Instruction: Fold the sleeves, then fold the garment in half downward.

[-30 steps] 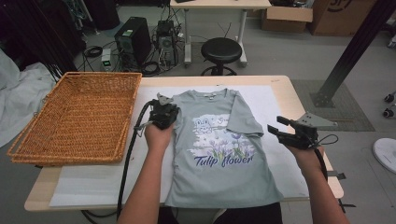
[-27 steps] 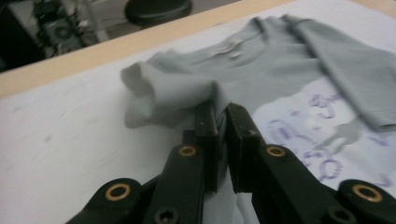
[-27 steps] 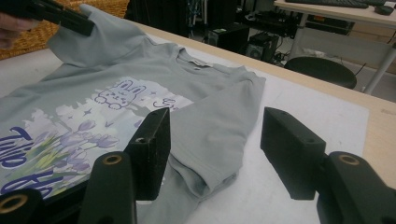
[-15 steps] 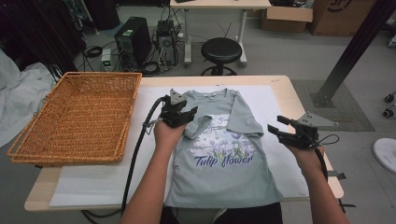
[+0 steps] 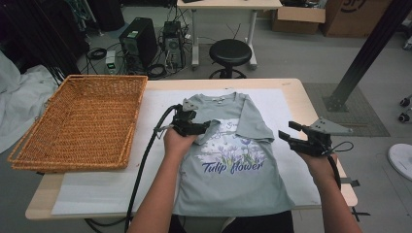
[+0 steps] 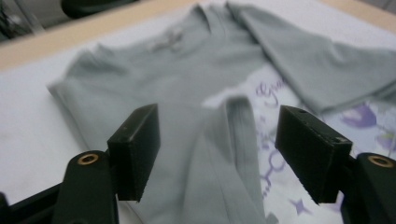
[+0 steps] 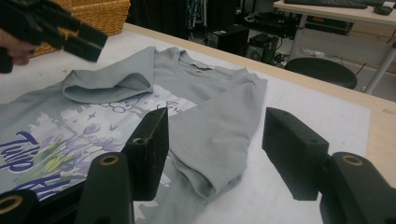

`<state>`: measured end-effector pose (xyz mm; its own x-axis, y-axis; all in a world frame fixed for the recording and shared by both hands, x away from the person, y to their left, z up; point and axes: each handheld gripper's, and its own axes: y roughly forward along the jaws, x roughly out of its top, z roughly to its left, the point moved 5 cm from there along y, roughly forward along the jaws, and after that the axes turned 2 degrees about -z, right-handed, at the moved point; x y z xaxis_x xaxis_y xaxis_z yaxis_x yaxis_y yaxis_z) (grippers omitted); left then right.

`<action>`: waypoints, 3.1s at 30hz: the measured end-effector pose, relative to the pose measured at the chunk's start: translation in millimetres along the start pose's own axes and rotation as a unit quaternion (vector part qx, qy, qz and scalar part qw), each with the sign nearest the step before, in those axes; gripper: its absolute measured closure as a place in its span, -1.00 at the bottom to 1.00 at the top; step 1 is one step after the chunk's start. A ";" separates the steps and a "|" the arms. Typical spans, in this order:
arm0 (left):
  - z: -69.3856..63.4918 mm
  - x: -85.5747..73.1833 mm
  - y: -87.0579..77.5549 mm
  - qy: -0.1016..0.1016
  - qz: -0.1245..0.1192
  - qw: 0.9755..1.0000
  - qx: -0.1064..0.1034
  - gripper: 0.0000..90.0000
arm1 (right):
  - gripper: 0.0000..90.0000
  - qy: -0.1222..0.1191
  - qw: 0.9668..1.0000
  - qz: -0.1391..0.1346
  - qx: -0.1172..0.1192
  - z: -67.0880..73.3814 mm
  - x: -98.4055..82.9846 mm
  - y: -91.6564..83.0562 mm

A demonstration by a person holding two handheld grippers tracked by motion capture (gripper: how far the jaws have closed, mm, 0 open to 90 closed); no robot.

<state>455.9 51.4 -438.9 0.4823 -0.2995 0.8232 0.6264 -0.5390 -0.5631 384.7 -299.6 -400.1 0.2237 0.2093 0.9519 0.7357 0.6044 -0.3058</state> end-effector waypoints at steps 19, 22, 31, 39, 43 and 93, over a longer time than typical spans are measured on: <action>-1.8 -50.0 -32.2 0.046 0.021 0.998 -0.031 0.17 | -0.09 -0.003 1.000 -0.004 0.000 6.1 8.6 0.4; -0.6 -56.4 -35.4 0.041 0.023 0.998 -0.037 0.12 | -0.09 -0.005 1.000 -0.004 0.003 9.0 9.5 3.7; 14.2 -39.8 -55.8 -0.042 -0.065 0.996 -0.032 -0.49 | -0.17 0.005 1.000 -0.015 0.007 12.7 11.9 6.7; 21.2 -21.4 -83.7 -0.102 -0.155 0.983 -0.003 -0.65 | -0.29 0.012 1.000 -0.027 0.009 14.4 13.7 7.8; 15.4 -18.9 -94.8 -0.102 -0.180 0.978 -0.019 -0.64 | -0.37 0.020 0.999 -0.036 0.015 17.9 15.4 8.3; 68.2 -19.5 9.8 -0.140 -0.036 0.990 -0.008 -0.63 | -0.53 0.132 0.982 0.131 -0.035 -43.8 -18.5 138.8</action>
<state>494.4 105.6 -465.4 0.5886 -0.0322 0.8078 0.6567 -0.5637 -0.5010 510.7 -253.3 -459.3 0.5615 0.1383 0.8158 0.6713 0.5002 -0.5469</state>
